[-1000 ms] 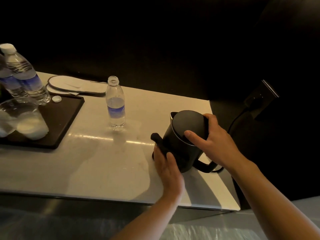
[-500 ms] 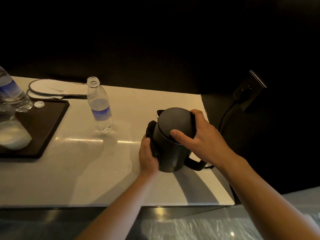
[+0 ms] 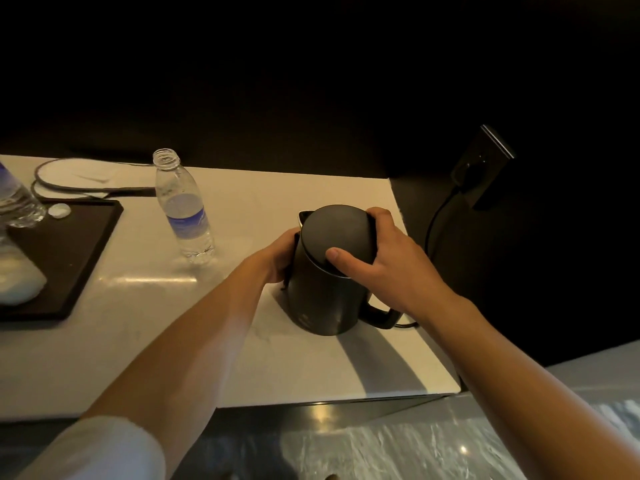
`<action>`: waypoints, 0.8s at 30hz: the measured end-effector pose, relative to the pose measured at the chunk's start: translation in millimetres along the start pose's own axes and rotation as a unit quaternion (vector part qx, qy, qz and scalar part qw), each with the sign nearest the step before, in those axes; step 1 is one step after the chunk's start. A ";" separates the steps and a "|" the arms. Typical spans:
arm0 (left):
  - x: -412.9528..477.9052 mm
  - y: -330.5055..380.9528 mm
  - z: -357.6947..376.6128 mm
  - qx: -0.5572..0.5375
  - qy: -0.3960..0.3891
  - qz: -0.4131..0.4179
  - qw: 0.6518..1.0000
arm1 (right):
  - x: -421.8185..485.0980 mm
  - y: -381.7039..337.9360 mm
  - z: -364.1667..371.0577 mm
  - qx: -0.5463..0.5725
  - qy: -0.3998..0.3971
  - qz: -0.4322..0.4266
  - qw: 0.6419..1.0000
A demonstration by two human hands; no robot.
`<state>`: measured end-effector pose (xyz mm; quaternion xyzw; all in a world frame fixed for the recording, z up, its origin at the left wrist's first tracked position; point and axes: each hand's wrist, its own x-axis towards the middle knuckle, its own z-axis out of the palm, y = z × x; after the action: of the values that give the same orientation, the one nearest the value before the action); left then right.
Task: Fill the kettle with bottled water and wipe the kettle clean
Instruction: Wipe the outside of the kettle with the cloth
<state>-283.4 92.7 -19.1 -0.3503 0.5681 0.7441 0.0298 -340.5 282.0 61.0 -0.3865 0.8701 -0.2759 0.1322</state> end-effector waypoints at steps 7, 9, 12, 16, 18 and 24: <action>-16.4 -31.3 5.6 -0.168 0.021 0.077 0.983 | 1.8 1.0 0.0 -0.007 0.003 -0.010 1.000; -23.4 -41.3 10.7 -0.209 0.019 0.111 0.971 | 2.6 1.4 -0.2 -0.009 0.005 -0.010 1.000; -35.1 -52.9 25.7 -0.240 0.032 0.192 0.951 | 3.5 1.9 0.0 -0.011 0.003 -0.009 1.000; -50.8 -69.6 48.6 -0.233 0.102 0.296 0.921 | 3.9 1.8 -0.6 -0.014 0.003 -0.015 1.000; -56.4 -81.2 60.1 -0.199 0.149 0.329 0.911 | 3.3 2.0 -1.4 -0.017 0.005 -0.017 1.000; -72.8 -123.3 78.4 0.045 0.284 0.355 0.889 | 3.6 2.6 -2.9 -0.004 -0.004 -0.020 1.000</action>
<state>-212.3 229.8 -71.8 -0.3198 0.6720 0.5471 -0.3833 -345.7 281.9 61.8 -0.4058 0.8627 -0.2731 0.1284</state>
